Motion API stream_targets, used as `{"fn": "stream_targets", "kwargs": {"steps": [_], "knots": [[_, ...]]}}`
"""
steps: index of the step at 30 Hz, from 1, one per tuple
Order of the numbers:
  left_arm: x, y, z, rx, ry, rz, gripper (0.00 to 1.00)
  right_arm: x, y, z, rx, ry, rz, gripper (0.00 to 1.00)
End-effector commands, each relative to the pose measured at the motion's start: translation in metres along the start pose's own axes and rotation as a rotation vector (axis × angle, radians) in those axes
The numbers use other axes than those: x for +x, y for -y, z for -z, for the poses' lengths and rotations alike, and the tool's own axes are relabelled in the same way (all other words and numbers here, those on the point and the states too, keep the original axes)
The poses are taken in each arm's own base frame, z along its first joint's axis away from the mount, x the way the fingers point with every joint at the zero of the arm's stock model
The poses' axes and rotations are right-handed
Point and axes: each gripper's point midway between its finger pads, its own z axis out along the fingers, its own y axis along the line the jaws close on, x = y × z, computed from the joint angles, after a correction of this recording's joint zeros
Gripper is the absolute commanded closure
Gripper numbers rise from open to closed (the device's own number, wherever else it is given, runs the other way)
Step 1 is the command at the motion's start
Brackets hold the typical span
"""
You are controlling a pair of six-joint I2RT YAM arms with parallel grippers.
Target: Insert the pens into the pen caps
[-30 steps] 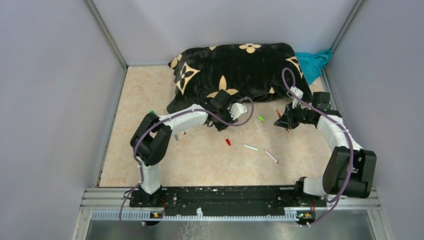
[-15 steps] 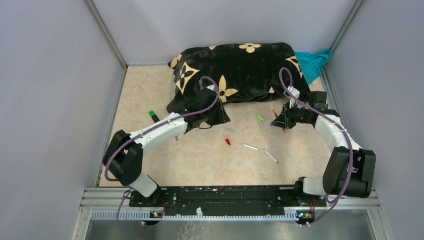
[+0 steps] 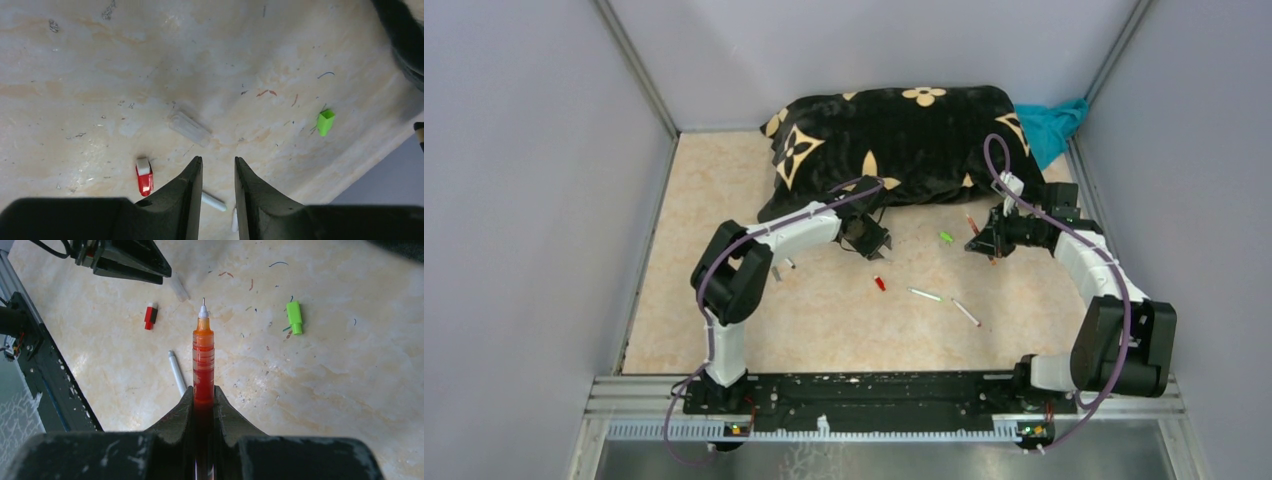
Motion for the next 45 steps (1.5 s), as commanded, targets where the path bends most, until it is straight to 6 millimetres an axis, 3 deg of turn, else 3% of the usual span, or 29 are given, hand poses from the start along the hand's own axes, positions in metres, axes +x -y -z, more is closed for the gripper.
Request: {"fn": "stream_targets", "kwargs": {"steps": [1, 8, 20, 28, 33, 42, 45], "knots": [[0.004, -0.039, -0.005, -0.244, 0.005, 0.236, 0.65, -0.016, -0.009, 0.005, -0.011, 0.050, 0.076, 1.00], [0.003, -0.048, -0.008, -0.330, 0.014, 0.234, 0.63, -0.016, -0.008, 0.004, -0.013, 0.050, 0.075, 1.00], [0.002, -0.062, -0.031, -0.399, 0.006, 0.238, 0.63, -0.017, -0.008, 0.003, -0.015, 0.052, 0.077, 1.00], [-0.002, -0.078, -0.039, -0.463, 0.017, 0.120, 0.72, -0.018, -0.009, 0.004, -0.022, 0.053, 0.076, 1.00], [-0.019, -0.090, -0.039, -0.493, 0.072, -0.048, 0.90, -0.019, -0.010, 0.004, -0.025, 0.056, 0.080, 1.00], [-0.058, -0.100, -0.032, -0.523, 0.197, -0.286, 0.92, -0.017, -0.012, 0.004, -0.030, 0.056, 0.081, 1.00], [-0.066, -0.114, -0.030, -0.523, 0.187, -0.322, 0.92, -0.017, -0.012, 0.004, -0.030, 0.056, 0.081, 1.00]]}}
